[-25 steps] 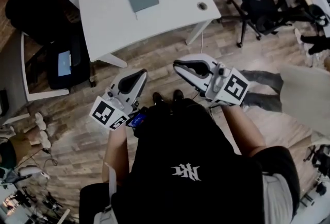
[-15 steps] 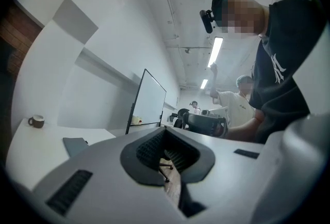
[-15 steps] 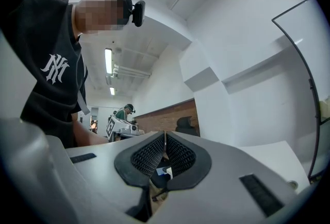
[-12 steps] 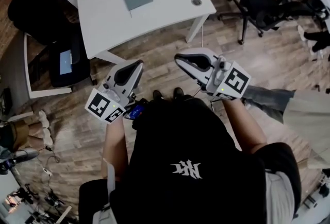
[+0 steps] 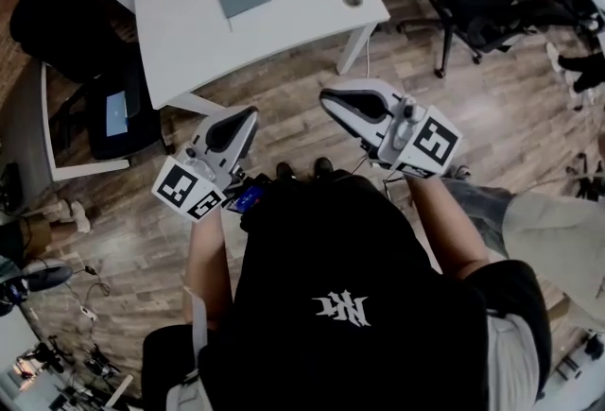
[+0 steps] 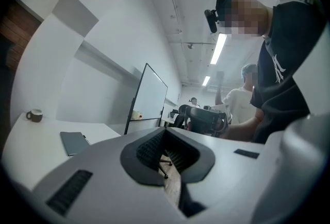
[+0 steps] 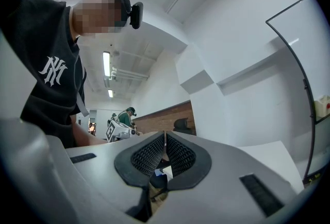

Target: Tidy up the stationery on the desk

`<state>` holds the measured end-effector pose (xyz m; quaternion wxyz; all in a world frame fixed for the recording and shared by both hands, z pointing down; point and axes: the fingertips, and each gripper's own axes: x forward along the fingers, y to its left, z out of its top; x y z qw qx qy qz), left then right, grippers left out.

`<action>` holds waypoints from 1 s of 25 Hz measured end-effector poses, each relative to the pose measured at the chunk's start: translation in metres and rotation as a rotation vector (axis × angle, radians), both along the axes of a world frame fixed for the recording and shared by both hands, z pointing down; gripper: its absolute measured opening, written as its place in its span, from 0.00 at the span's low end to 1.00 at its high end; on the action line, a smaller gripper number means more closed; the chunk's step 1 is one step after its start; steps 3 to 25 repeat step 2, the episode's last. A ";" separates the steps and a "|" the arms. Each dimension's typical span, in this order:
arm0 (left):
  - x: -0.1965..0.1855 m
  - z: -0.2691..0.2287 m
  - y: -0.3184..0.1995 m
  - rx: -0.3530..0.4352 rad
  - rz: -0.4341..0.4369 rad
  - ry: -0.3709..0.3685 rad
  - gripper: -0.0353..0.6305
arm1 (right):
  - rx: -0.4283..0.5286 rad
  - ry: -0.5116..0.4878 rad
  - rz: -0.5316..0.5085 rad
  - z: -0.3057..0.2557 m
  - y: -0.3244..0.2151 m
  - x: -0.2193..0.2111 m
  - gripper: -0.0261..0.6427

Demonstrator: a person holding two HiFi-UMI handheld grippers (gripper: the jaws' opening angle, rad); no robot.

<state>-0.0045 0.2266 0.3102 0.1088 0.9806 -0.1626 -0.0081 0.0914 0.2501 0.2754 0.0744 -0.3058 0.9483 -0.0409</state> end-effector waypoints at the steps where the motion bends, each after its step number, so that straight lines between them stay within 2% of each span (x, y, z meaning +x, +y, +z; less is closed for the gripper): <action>1: 0.003 0.001 -0.002 -0.002 0.001 -0.003 0.06 | 0.002 -0.002 0.004 0.000 -0.002 0.004 0.10; 25: 0.007 0.003 -0.004 -0.004 0.002 -0.005 0.06 | 0.003 -0.004 0.008 -0.001 -0.003 0.009 0.10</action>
